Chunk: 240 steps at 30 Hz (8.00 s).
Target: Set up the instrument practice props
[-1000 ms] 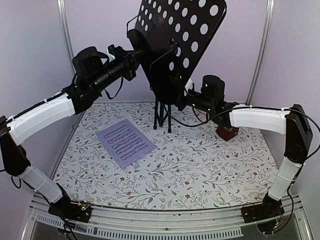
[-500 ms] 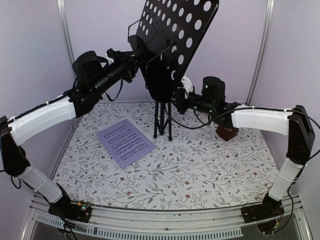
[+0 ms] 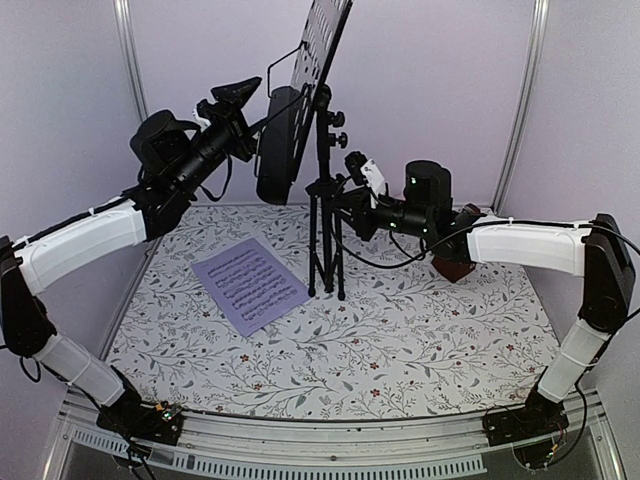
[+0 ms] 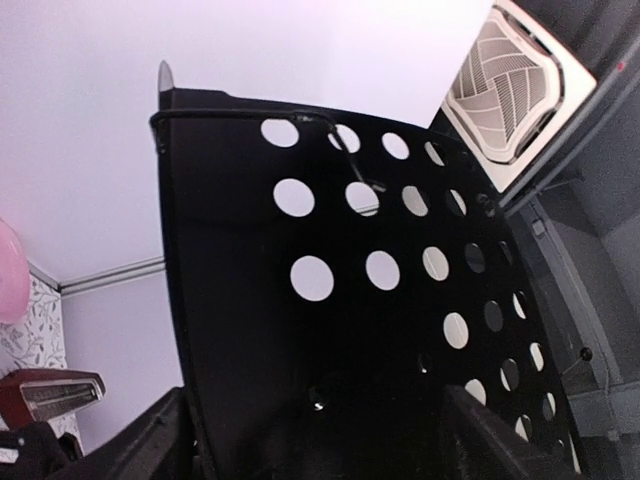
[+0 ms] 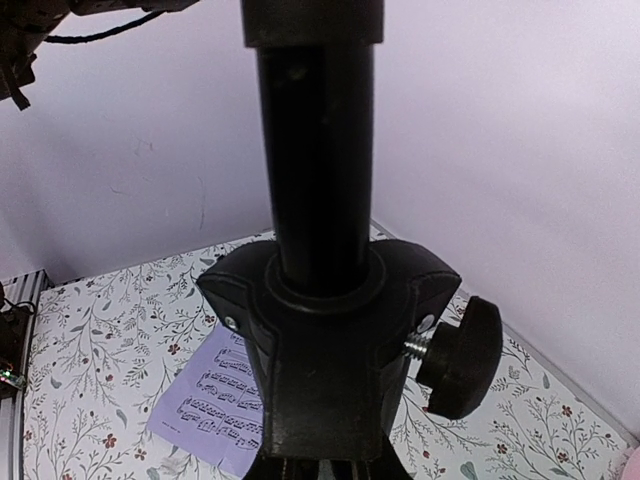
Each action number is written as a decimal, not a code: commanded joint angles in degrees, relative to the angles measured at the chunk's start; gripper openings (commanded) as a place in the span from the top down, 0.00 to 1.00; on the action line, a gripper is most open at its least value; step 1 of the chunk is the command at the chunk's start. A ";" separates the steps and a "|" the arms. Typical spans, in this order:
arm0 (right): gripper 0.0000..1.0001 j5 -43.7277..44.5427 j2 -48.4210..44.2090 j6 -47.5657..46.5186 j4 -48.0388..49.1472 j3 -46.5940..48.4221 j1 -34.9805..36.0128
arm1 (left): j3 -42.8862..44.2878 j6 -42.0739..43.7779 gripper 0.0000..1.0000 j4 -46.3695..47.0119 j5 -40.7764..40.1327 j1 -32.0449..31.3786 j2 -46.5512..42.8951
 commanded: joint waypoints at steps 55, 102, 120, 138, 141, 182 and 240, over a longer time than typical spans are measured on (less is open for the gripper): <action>1.00 -1.88 -1.52 4.58 -5.39 5.36 -1.43 | -15.79 92.72 0.42 4.23 16.98 -4.13 14.38; 1.00 6.08 -19.07 1.27 -25.13 -1.00 -5.87 | -15.01 83.92 1.00 -17.23 7.96 -7.36 2.76; 1.00 1.30 -23.76 2.15 -28.73 -8.04 -5.87 | -28.93 81.17 1.00 -14.42 7.34 -7.50 -4.26; 1.00 1.54 -23.44 0.44 -27.87 -9.01 0.84 | -41.76 78.64 1.00 -10.99 6.04 -8.52 -8.92; 0.99 1.39 -22.96 0.80 -26.98 -9.36 2.01 | -43.22 78.34 1.00 -10.00 5.46 -8.87 -9.22; 0.18 -2.97 -29.98 8.87 -12.02 -18.58 6.32 | -40.18 79.04 1.00 -9.83 0.39 -15.62 -3.82; 0.12 -4.44 -22.88 12.29 3.11 -42.30 5.24 | -36.15 77.19 1.00 -12.36 -2.21 -21.34 0.58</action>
